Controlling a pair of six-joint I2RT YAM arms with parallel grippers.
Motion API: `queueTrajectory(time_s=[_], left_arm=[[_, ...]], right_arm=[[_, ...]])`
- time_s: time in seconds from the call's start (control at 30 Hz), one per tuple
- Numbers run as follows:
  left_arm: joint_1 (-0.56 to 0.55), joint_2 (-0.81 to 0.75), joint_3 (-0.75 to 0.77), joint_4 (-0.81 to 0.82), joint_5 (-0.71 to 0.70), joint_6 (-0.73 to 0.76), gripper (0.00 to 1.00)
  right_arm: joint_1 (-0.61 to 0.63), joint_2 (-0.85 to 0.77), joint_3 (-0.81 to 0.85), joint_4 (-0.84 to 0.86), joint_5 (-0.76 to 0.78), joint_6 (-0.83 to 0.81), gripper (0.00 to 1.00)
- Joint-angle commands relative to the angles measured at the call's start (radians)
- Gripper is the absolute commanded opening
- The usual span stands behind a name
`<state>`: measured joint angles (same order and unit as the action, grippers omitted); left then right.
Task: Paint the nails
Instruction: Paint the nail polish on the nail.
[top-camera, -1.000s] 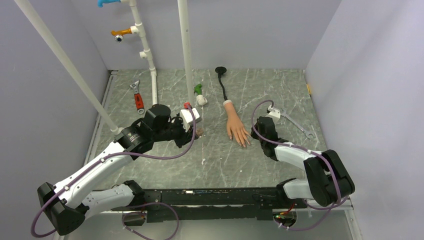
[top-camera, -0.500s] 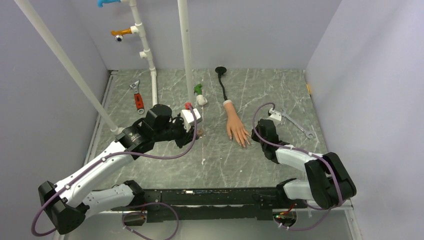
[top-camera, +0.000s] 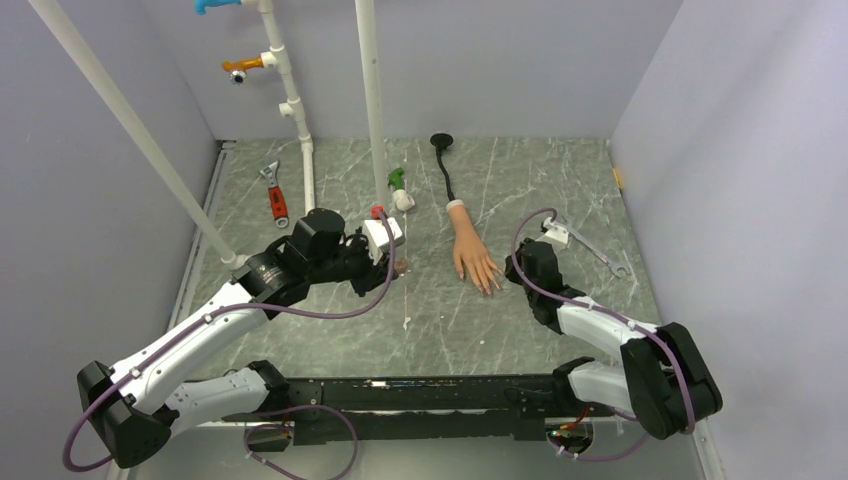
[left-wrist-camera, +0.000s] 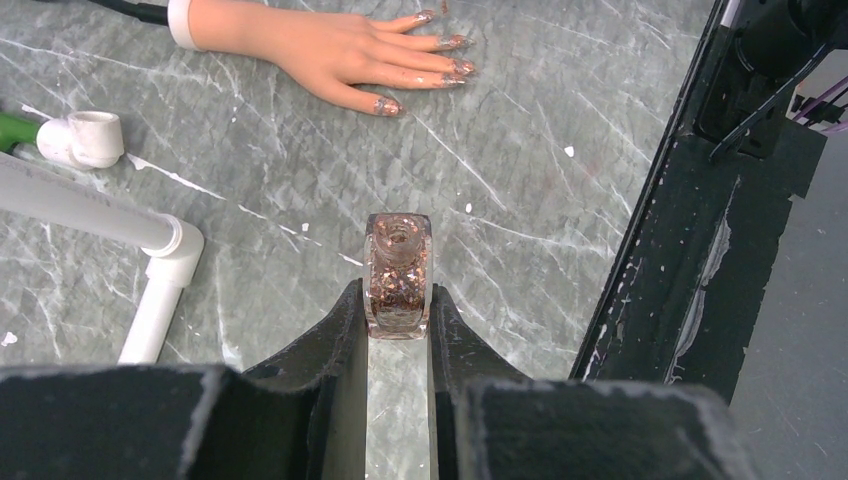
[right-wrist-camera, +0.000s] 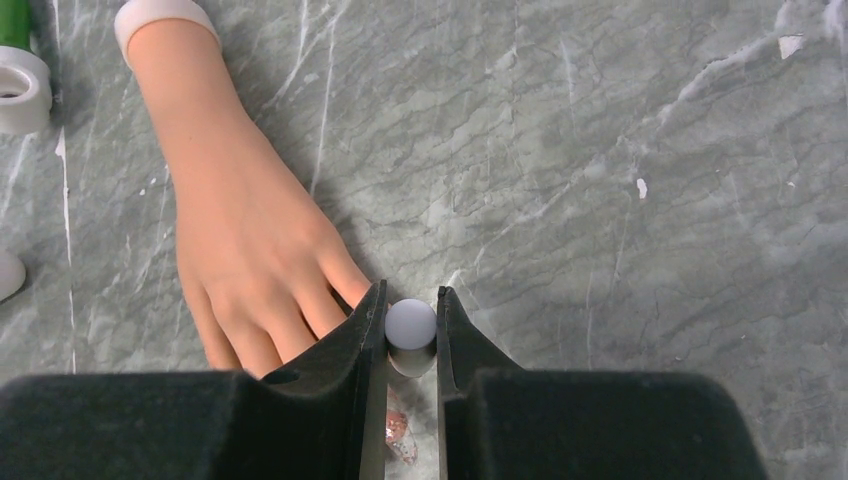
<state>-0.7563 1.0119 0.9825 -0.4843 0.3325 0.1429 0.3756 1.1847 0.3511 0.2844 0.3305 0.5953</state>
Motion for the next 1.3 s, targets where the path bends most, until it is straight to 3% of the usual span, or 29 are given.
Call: queueTrajectory(time_s=[0.0,0.6,1.27], left_arm=[[-0.006,-0.004,0.049,0.020,-0.013,0.014,0.00],[-0.012,-0.004,0.049,0.019,-0.014,0.015,0.00],[-0.013,-0.009,0.047,0.020,-0.020,0.015,0.00]], right_arm=[[-0.003,-0.019,0.009,0.007,0.005,-0.001,0.00],[-0.004,0.109,0.092,0.065,0.015,-0.011,0.00],[-0.003,0.068,0.024,0.048,-0.002,-0.003,0.00]])
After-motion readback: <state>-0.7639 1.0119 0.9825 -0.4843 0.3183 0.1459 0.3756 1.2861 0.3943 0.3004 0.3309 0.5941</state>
